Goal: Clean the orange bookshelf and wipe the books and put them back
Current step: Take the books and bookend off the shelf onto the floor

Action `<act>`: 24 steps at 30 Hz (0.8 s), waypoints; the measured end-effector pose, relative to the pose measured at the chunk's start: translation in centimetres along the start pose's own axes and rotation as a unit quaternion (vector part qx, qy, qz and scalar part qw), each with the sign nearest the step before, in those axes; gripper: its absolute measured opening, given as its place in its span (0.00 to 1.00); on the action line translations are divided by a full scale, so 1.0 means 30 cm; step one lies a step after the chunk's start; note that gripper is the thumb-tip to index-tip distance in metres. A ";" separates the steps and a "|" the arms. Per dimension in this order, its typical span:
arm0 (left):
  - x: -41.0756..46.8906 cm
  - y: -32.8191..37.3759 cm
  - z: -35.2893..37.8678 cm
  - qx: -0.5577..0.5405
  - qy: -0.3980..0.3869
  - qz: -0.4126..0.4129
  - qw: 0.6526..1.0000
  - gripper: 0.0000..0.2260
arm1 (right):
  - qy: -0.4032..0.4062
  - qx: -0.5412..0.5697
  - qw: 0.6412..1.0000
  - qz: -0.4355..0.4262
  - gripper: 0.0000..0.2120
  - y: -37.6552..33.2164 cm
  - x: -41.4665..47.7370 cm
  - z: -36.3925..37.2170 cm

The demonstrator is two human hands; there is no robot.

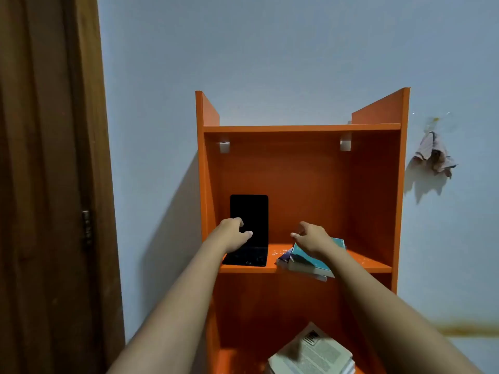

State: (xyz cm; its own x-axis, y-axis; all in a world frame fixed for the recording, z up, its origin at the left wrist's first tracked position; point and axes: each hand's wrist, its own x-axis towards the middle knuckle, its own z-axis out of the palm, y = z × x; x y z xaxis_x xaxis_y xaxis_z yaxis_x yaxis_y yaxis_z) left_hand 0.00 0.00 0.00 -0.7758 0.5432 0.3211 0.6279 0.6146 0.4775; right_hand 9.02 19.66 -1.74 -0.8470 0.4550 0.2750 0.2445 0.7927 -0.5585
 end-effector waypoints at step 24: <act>0.060 -0.180 0.327 0.060 0.020 -0.002 0.998 0.18 | 0.191 0.124 0.969 0.095 0.24 0.303 -0.118 0.142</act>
State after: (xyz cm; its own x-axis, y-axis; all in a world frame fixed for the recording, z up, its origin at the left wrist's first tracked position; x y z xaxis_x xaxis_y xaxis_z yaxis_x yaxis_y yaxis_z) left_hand -4.17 3.27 -10.04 -0.7783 0.5191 0.3534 0.6264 0.6813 0.3787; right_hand 12.24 23.53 -11.13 -0.5490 0.7381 0.3922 0.2185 0.5797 -0.7850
